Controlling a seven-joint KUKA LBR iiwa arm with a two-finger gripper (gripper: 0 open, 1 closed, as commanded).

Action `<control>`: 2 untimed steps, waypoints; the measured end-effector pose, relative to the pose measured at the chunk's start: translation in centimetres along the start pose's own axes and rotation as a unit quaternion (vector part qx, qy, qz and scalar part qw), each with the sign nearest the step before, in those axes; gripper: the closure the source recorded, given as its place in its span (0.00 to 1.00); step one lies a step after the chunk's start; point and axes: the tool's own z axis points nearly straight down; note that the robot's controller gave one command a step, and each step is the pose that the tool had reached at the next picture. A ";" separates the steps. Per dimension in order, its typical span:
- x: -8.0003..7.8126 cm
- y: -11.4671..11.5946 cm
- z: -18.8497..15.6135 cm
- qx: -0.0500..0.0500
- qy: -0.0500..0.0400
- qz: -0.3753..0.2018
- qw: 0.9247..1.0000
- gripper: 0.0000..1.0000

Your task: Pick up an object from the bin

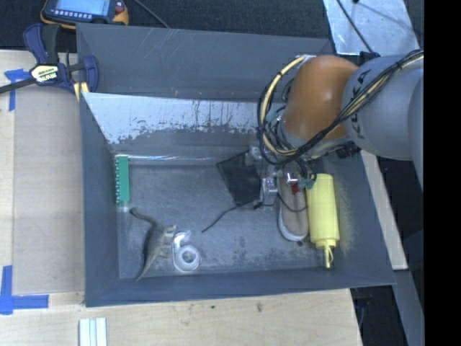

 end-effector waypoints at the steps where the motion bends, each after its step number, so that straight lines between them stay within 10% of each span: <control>1: -1.1 0.7 1.9 0.000 0.000 0.003 1.000 0.00; 2: -1.8 0.8 2.1 0.000 -0.004 0.011 1.000 1.00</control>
Offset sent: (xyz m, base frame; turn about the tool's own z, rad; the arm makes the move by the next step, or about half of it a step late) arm 0.0118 0.0072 -0.0209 0.0335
